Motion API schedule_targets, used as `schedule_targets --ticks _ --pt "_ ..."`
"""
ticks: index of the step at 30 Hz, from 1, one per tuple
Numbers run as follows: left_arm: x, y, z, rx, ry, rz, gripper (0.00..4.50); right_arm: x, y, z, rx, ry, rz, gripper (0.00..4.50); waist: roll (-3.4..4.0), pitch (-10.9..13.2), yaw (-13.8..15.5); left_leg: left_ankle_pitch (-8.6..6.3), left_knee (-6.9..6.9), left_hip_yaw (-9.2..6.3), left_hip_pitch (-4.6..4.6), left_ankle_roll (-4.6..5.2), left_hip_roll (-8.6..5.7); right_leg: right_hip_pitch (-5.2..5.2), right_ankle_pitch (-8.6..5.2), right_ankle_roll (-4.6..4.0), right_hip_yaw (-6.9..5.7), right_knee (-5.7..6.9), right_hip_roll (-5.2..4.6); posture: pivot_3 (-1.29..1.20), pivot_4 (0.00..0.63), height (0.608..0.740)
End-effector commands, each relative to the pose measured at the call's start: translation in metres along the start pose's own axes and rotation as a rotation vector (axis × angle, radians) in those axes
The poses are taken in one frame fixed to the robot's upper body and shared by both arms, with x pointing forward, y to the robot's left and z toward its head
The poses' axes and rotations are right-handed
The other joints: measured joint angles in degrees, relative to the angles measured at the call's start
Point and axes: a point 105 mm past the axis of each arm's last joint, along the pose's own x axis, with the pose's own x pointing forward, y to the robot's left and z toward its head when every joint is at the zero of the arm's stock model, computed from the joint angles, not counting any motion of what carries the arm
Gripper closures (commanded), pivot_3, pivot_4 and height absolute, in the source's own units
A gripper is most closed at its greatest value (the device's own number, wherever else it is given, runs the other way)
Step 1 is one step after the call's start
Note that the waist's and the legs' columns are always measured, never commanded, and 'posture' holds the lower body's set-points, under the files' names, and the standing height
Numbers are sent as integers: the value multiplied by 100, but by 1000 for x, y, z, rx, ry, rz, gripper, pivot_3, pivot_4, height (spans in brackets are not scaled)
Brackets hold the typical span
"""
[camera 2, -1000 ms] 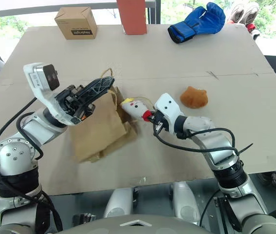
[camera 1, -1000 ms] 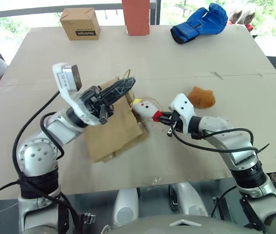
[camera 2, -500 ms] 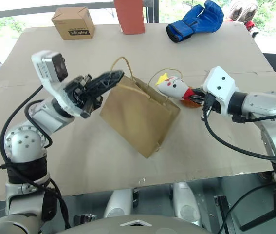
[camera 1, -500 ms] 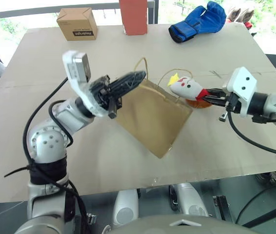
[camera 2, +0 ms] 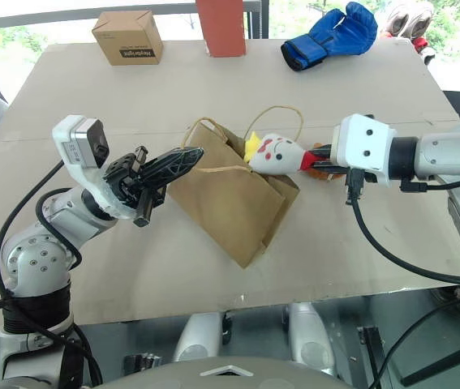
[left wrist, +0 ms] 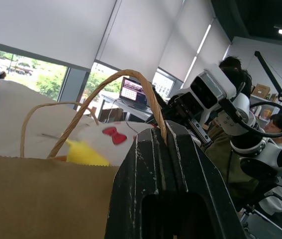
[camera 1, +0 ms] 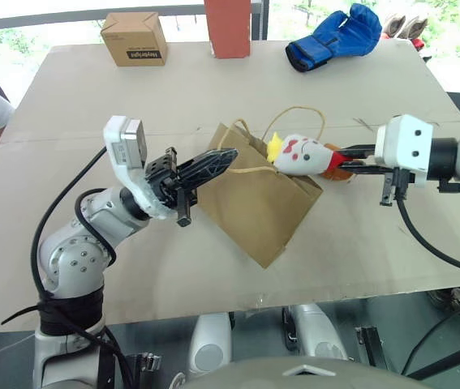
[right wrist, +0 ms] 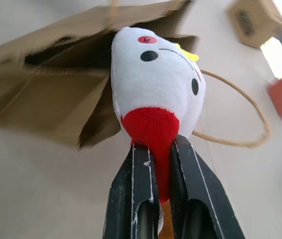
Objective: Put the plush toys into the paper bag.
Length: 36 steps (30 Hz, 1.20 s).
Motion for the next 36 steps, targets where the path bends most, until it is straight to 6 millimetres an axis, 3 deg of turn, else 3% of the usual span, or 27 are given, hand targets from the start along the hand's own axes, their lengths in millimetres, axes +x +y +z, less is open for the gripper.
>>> schedule_targets --ticks 1,5,11,20,24,27,30,31,33,36 --pt "3 -9 9 45 -26 -31 4500 4 -4 8 -209 23 75 4460 1 1 -9 0 0 0 1 0 0 0 0 0 1 1 0 0 150 740" --pt "4 -12 7 50 -24 -46 4500 23 -12 2 -390 69 137 4460 3 2 -14 0 0 0 2 0 0 0 -1 2 0 1 2 0 150 740" --pt "12 -11 11 61 -46 -54 4500 56 -2 10 -656 11 340 4460 4 2 9 1 2 1 1 -1 1 0 6 -7 1 6 3 0 150 740" --pt "26 -1 32 119 -171 -2 4500 77 22 17 -626 -134 416 4460 3 2 24 2 8 -3 5 -2 0 7 9 -4 -2 17 4 0 150 740" --pt "27 8 33 151 -205 28 4500 96 20 26 -558 -200 316 4460 3 2 6 2 10 -3 7 -2 0 10 18 12 -1 18 4 0 150 740" --pt "26 6 30 154 -209 22 4500 103 17 25 -440 -217 253 3560 3 2 11 2 10 -4 7 -2 1 7 19 14 -1 24 7 0 150 740" --pt "23 3 28 156 -198 6 4500 100 11 22 -380 -201 183 2072 3 2 46 2 10 -7 3 -2 1 9 19 14 -5 22 6 0 150 740" --pt "19 0 28 175 -186 -8 4500 94 8 20 -331 -189 147 1435 4 3 44 2 12 -7 1 -2 1 9 19 14 -5 20 5 0 150 740" --pt "10 -2 25 198 -146 -32 4500 74 1 11 -190 -149 71 656 4 2 51 2 13 -5 1 -2 0 8 19 14 -4 20 4 0 150 740" --pt "6 -1 24 216 -127 -36 4500 47 -13 4 48 -143 -100 656 3 3 72 1 13 -5 2 -2 0 8 7 -7 -5 20 2 0 150 740"
